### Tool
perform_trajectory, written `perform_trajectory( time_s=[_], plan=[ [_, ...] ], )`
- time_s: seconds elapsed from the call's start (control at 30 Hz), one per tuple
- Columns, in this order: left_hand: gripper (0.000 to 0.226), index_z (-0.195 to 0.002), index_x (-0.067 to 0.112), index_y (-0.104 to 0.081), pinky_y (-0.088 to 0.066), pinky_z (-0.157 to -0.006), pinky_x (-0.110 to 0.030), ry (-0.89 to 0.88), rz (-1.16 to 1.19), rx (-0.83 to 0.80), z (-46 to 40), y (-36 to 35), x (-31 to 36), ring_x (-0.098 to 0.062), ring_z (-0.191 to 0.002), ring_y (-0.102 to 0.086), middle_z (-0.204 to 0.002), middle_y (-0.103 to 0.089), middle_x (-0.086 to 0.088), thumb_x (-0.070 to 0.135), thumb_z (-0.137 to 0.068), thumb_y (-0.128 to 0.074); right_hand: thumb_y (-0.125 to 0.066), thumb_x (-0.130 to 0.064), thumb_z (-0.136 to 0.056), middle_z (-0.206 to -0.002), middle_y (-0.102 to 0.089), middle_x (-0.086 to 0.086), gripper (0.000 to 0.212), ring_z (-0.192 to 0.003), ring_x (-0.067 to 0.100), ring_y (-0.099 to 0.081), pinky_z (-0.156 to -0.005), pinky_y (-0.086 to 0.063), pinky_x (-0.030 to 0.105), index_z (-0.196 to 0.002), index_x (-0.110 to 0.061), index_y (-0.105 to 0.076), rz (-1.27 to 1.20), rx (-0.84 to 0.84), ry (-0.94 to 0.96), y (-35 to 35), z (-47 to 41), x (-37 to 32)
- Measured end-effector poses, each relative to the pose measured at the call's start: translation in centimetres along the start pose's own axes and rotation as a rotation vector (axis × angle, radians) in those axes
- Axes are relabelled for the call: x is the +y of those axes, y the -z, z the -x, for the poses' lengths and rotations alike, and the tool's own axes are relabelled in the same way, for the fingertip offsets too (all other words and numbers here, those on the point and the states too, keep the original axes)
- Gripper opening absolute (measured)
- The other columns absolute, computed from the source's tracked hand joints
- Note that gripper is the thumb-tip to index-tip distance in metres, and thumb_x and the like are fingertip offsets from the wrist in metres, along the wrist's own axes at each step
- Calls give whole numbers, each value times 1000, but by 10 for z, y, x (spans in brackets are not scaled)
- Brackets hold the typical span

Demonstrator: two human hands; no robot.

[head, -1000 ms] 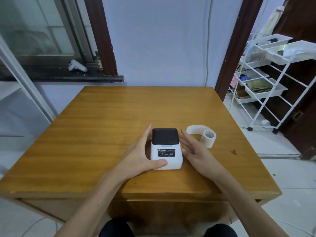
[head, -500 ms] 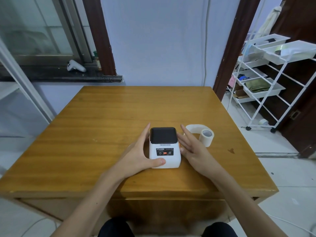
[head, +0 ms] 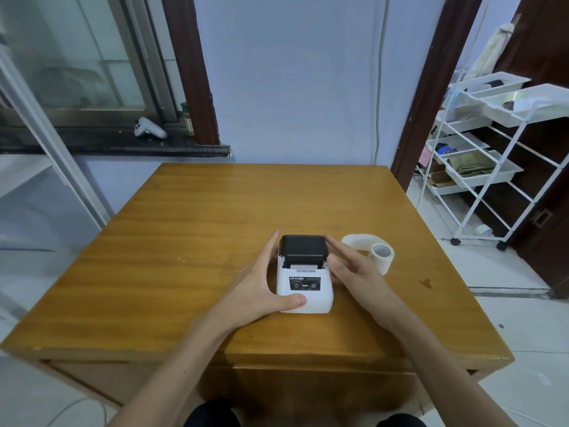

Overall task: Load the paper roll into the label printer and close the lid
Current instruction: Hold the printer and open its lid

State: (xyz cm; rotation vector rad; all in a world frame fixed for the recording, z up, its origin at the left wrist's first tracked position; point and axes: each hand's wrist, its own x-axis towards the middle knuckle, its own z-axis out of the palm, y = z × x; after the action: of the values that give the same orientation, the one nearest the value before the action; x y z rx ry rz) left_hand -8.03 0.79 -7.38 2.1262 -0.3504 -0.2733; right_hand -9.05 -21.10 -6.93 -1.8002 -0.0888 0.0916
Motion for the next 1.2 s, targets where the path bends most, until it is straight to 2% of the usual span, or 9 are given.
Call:
perform_trajectory(
  time_s=[0.17, 0.33, 0.43, 0.53, 0.63, 0.77, 0.87, 0.97, 1.2],
  plan=[
    [128, -144, 64, 9, -28, -120, -40, -12, 11, -5, 1, 1, 2, 1, -142, -32, -146, -33, 38, 60, -57, -85, -43, -49, -96, -103, -72, 0, 34, -86, 23, -71, -62, -61, 41, -117, -31, -62, 62, 148, -83, -7, -20, -23],
    [125, -135, 70, 14, -29, -118, -37, -18, 12, -6, 1, 1, 2, 0, -142, -34, -146, -31, 39, 56, -60, -86, -31, -66, -90, -90, -72, 10, 47, -80, 29, -72, -70, -62, 45, -86, -28, -59, 194, 183, -218, -7, -40, -42],
    [125, -134, 73, 14, -30, -118, -39, -22, 8, 0, 1, 1, 1, 2, -142, -34, -145, -32, 42, 57, -60, -86, -30, -68, -89, -86, -73, 15, 71, -72, 31, -72, -64, -63, 43, -93, -7, -65, 249, 197, -247, -6, -46, -47],
    [128, -137, 72, 14, -30, -118, -41, -20, 10, 5, 1, 2, 0, 2, -142, -34, -149, -32, 39, 57, -60, -87, -32, -70, -87, -69, -69, 12, 79, -63, 30, -67, -61, -58, 47, -78, 4, -61, 351, 365, -140, -4, -47, -41],
    [130, -139, 69, 15, -30, -118, -41, -14, 0, 11, 1, 1, 0, 0, -142, -35, -149, -33, 36, 57, -60, -87, -47, -51, -91, -50, -48, -3, 55, -52, 15, -46, -54, -37, 33, -57, -8, -49, 421, 522, 110, -2, -37, -35],
    [130, -142, 66, 14, -32, -116, -36, -17, 6, 8, 0, 1, -1, 3, -139, -36, -146, -33, 39, 54, -61, -87, -64, -25, -87, -74, -70, -14, 13, -60, 4, -64, -60, -52, 29, -81, -21, -75, 457, 107, 150, -4, -36, -33],
    [128, -140, 68, 14, -34, -113, -33, -18, 7, 9, 1, 1, -1, 4, -136, -39, -144, -35, 40, 52, -62, -87, -68, -21, -85, -91, -74, -9, 16, -77, 11, -69, -66, -54, 20, -99, -19, -76, 519, -111, 43, -5, -45, -32],
    [128, -140, 68, 15, -35, -113, -35, -18, -10, 10, 2, 1, 2, 1, -138, -39, -147, -34, 37, 55, -61, -86, -73, -21, -81, -90, -74, -6, 21, -83, 3, -67, -76, -54, 21, -101, -17, -77, 583, -231, -7, -7, -51, -39],
    [129, -144, 64, 14, -37, -112, -35, -40, -26, 14, 0, 1, 0, 1, -137, -40, -149, -35, 36, 57, -62, -85, -71, -19, -84, -92, -78, 1, 17, -87, 15, -72, -84, -58, 38, -99, -13, -78, 603, -273, 10, -6, -56, -40]
  ],
)
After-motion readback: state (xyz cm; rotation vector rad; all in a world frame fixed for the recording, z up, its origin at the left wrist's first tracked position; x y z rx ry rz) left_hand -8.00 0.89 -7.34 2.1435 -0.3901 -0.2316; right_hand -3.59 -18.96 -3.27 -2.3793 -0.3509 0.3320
